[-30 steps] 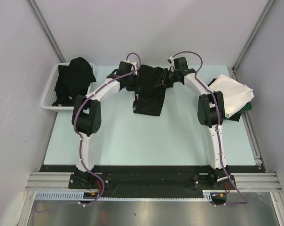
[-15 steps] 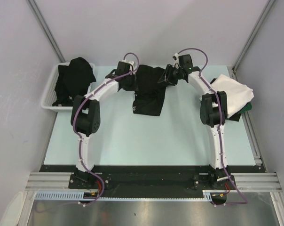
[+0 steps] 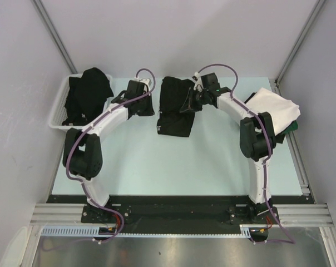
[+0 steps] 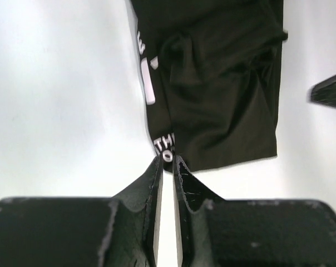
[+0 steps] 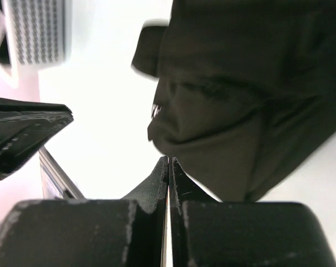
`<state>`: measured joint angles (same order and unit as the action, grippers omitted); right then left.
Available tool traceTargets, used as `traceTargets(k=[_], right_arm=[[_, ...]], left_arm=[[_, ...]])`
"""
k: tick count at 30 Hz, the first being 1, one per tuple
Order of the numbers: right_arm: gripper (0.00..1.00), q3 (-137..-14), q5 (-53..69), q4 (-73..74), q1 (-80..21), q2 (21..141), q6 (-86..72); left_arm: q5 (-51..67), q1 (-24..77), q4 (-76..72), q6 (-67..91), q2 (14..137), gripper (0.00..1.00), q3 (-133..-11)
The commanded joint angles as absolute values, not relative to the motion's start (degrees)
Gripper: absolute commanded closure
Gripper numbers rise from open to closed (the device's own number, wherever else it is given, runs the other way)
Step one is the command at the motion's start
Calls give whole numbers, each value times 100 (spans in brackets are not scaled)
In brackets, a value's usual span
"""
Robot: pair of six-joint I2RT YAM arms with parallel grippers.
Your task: Fold and stack the t-shirts
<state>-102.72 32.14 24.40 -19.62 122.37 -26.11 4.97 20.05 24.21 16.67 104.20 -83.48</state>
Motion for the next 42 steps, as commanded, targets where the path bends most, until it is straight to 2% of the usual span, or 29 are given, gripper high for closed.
traceTargets(k=[1,8,9,10,11,32,42], right_arm=[[100,-10143,3199,2347,-2346,12154,-2382],[100,-10475,3226,2329,-2566,12708,-2364],[100,-10564,3226,2347,-2566,12779,-2356],[100,-10643,3243,2408,-2575,12849,-2347],[100,-10704,3234,2408,-2575,12937,-2338],[100,-12936,2778,2812,-2101,14326,-2048],[100,-13333,2707,2488,-1732,14397,-2136]], left_arm=[[650,1960,2154,1845,9722,84,-7833],[712,1960,2259,1837,9369,89,-7559],[721,1960,2276,1837,9326,90,-7559],[721,1951,2302,1837,9299,99,-7550],[729,1960,2311,1837,9281,100,-7550],[870,1960,2698,1872,8833,100,-7374],[914,1960,2681,1977,8763,100,-7225]])
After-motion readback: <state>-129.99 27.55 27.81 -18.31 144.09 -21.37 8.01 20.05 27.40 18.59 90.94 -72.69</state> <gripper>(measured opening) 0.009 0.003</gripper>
